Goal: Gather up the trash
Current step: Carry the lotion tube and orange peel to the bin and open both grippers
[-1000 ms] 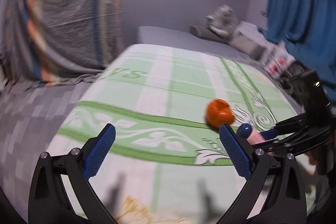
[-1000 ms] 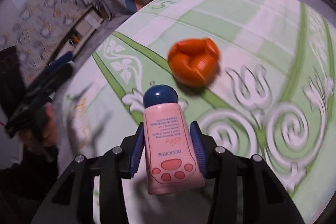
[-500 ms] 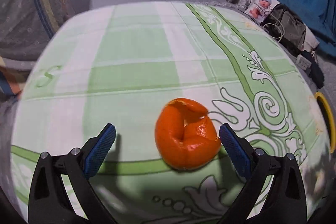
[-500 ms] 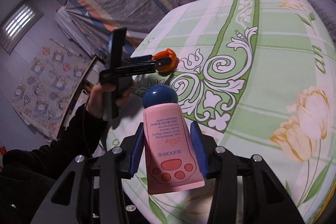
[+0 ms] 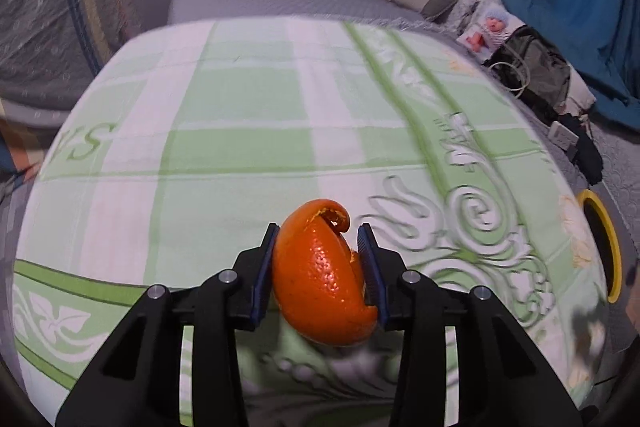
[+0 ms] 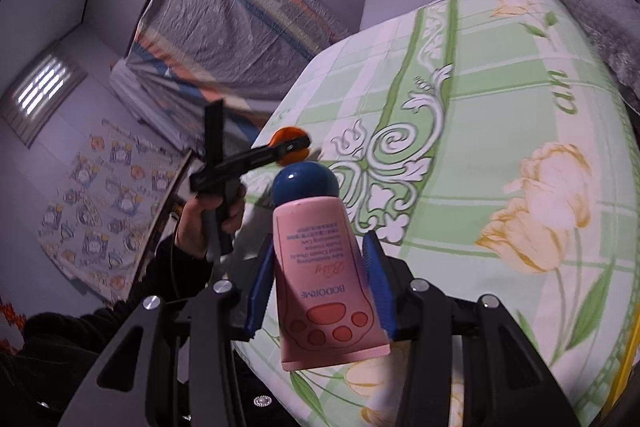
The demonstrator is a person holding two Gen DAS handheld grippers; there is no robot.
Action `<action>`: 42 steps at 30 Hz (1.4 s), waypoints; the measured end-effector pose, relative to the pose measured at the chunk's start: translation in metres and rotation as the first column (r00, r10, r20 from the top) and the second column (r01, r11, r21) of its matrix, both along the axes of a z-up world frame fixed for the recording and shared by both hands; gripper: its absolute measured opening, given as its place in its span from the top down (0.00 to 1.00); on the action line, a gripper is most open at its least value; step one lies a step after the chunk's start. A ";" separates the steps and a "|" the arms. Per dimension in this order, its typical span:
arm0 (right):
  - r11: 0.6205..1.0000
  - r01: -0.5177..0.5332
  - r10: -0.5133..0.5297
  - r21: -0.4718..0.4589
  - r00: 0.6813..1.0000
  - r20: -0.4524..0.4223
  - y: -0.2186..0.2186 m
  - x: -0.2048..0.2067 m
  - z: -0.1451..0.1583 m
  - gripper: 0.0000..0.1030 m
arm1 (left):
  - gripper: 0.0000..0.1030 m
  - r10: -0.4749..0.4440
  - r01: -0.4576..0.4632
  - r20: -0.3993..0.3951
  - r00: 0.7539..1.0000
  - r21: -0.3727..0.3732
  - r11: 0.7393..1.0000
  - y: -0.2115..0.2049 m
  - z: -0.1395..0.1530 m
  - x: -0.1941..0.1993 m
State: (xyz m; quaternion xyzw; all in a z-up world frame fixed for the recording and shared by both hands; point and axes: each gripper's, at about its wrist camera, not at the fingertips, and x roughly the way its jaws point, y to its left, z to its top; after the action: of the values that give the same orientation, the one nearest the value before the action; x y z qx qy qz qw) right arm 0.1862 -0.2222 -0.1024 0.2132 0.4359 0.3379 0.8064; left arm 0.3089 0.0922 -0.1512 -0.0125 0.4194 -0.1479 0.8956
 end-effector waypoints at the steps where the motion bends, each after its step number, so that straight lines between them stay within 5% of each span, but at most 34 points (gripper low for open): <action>1: 0.999 0.027 -0.027 0.020 1.000 0.001 -0.012 -0.003 0.001 0.60 | 0.63 -0.029 0.030 0.033 0.999 -0.008 1.000 -0.011 0.012 -0.010; 7: 0.970 0.237 -0.239 0.051 0.970 0.034 -0.087 -0.031 0.008 0.60 | 0.63 -0.189 0.192 0.188 0.964 0.001 0.981 -0.102 0.075 -0.052; 11: 0.922 0.380 -0.384 0.070 0.922 0.054 -0.138 -0.054 0.015 0.60 | 0.63 -0.318 0.326 0.256 0.913 0.012 0.945 -0.185 0.101 -0.076; 18: 0.768 0.640 -0.638 0.002 0.766 0.082 -0.223 -0.094 0.011 0.60 | 0.63 -0.483 0.497 0.298 0.823 0.032 0.867 -0.314 0.105 -0.108; 25: 0.620 0.783 -0.783 -0.058 0.622 0.023 -0.288 -0.112 -0.028 0.60 | 0.62 -0.607 0.626 0.245 0.756 -0.003 0.780 -0.425 0.073 -0.115; 30: 0.578 0.814 -0.816 -0.057 0.575 -0.068 -0.319 -0.121 -0.063 0.60 | 0.62 -0.643 0.654 0.179 0.745 -0.001 0.757 -0.470 0.040 -0.118; 36: 0.551 0.831 -0.834 -0.075 0.544 -0.093 -0.331 -0.112 -0.074 0.58 | 0.61 -0.615 0.621 0.107 0.781 -0.041 0.783 -0.484 0.016 -0.106; 38: 0.538 0.838 -0.842 -0.094 0.528 -0.108 -0.336 -0.111 -0.075 0.53 | 0.47 -0.592 0.598 0.102 0.800 -0.044 0.800 -0.481 0.014 -0.107; 39: 0.536 0.839 -0.843 -0.092 0.525 -0.117 -0.337 -0.111 -0.075 0.48 | 0.29 -0.581 0.588 0.104 0.807 -0.057 0.807 -0.478 0.015 -0.106; 42: 0.497 0.861 -0.867 -0.105 0.487 -0.110 -0.341 -0.119 -0.072 0.35 | 0.29 -0.575 0.584 0.109 0.811 -0.082 0.808 -0.472 0.019 -0.107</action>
State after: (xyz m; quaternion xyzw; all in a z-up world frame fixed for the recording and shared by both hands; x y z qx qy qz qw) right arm 0.0673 -0.5636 -0.1742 0.4129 0.3348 -0.1365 0.8359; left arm 0.2019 -0.3800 -0.1325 0.0719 0.3585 -0.4373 0.8216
